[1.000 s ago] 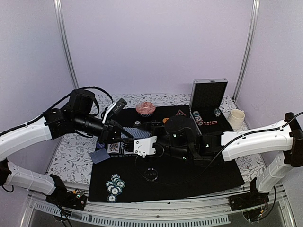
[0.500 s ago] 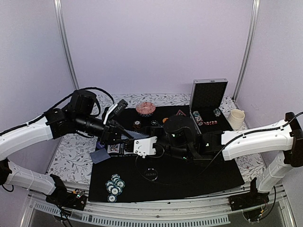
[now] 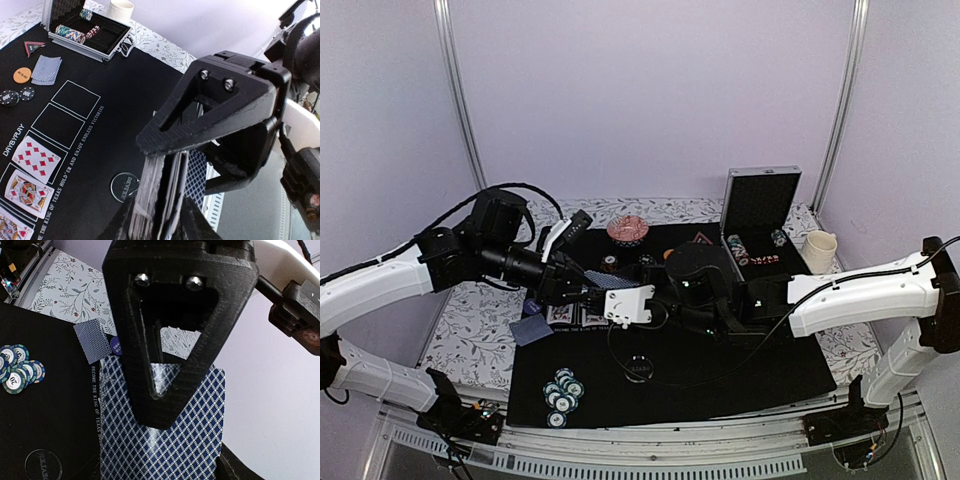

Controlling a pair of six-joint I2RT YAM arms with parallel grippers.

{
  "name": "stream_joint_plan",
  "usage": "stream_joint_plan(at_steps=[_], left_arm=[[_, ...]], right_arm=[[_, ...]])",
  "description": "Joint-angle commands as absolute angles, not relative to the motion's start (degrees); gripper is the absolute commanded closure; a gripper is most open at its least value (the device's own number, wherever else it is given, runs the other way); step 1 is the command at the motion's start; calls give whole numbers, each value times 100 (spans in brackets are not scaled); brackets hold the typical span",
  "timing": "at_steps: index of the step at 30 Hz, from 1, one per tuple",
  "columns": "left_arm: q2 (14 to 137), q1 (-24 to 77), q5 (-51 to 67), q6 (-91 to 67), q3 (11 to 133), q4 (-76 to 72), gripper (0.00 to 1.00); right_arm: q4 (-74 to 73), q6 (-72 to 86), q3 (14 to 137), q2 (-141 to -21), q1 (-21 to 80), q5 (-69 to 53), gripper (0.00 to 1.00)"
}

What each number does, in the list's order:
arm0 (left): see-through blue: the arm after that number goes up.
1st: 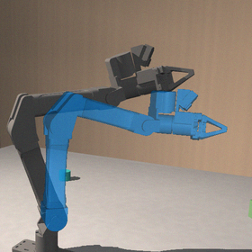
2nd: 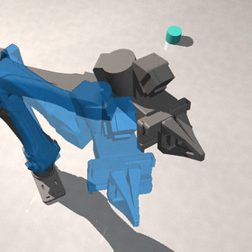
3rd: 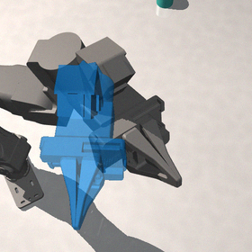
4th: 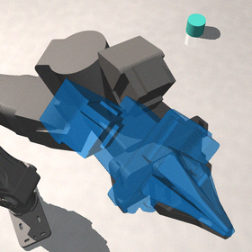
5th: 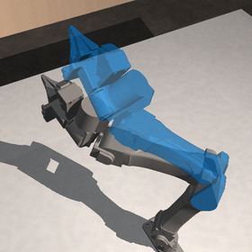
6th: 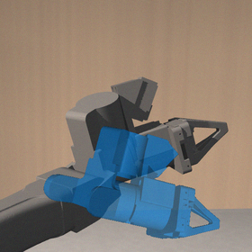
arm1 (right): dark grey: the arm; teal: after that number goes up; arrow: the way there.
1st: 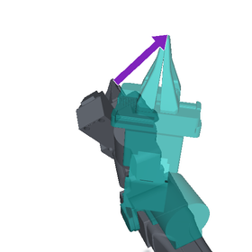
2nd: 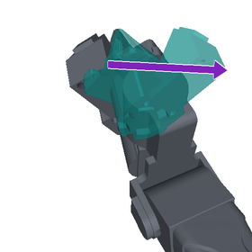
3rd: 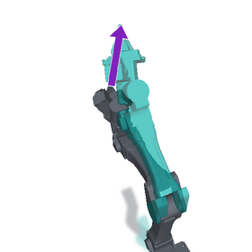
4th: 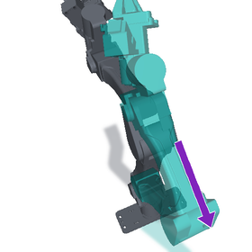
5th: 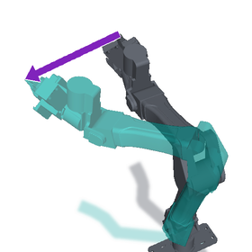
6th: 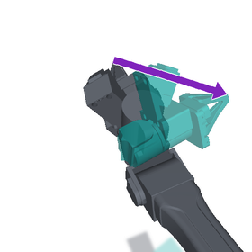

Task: Distribute texas hold em gaming equipment
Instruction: Pass from the left arm to the right, then pick up the poker card from the face-down deck piles.

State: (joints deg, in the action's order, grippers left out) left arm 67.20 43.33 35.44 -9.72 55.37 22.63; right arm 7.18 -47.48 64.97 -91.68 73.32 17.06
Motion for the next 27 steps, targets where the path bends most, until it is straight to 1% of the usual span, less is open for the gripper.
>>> stream_joint_plan(at_steps=[1,16,18,21,23,25,27], left_arm=[[6684,4360,3388,-813,5735,2467,67],[6660,4235,3056,-720,5833,2769,68],[6670,4230,3121,-740,5853,2720,64],[6720,4229,3422,-897,5834,2405,49],[6807,4236,3588,-1044,5815,2144,44],[6933,4234,3640,-1172,5833,1967,43],[7073,4235,3679,-1244,5877,1893,44]], right_arm=[[738,-4659,6498,-9010,7288,1862,42],[730,-4649,6399,-8895,7286,1942,42],[726,-4658,6403,-8911,7284,1942,42],[731,-4675,6429,-8960,7286,1929,42],[737,-4680,6463,-8994,7279,1909,42],[745,-4684,6493,-9016,7286,1890,42],[738,-4693,6505,-9034,7279,1885,42]])
